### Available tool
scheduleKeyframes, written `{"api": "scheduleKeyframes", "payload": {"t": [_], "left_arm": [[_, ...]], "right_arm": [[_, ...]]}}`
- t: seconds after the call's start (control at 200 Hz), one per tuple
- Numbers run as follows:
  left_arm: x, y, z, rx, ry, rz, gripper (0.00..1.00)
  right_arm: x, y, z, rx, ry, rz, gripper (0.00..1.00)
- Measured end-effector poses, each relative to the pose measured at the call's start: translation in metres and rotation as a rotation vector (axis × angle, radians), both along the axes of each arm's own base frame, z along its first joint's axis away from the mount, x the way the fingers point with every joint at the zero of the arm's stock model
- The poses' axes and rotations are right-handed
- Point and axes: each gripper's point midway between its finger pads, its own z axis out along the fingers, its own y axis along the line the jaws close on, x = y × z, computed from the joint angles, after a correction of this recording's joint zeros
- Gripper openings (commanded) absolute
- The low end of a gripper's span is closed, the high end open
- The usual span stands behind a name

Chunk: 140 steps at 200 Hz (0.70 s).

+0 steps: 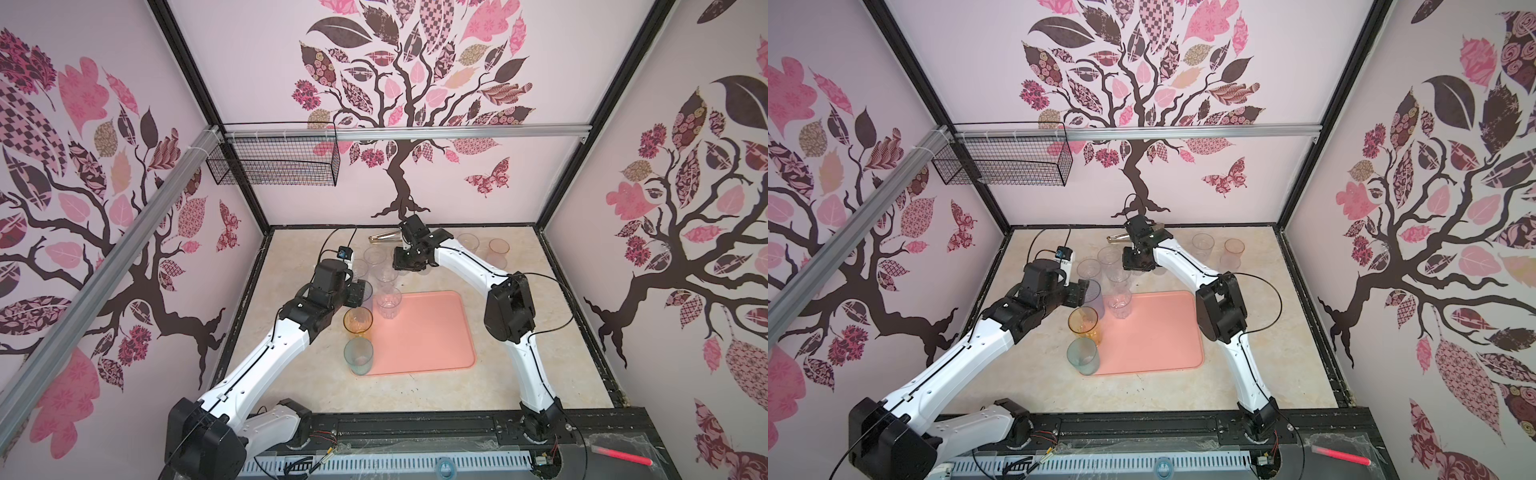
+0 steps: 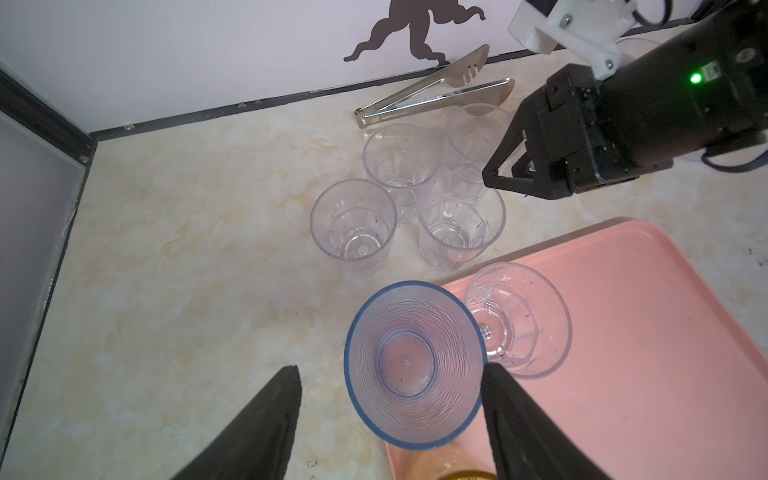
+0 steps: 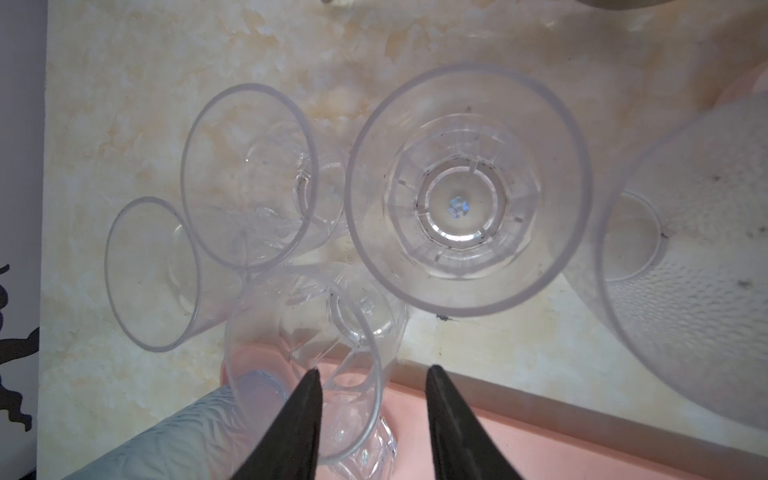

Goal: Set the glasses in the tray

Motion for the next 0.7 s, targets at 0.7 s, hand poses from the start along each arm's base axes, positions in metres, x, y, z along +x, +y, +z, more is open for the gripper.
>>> {"api": "scheduleKeyframes", "payload": {"t": [0.7], "left_arm": [[0.007,0.017,-0.012,-0.012,0.036,0.084,0.73]], "right_arm": [[0.007,0.004,-0.024,-0.049,0.023,0.017,0.04]]}}
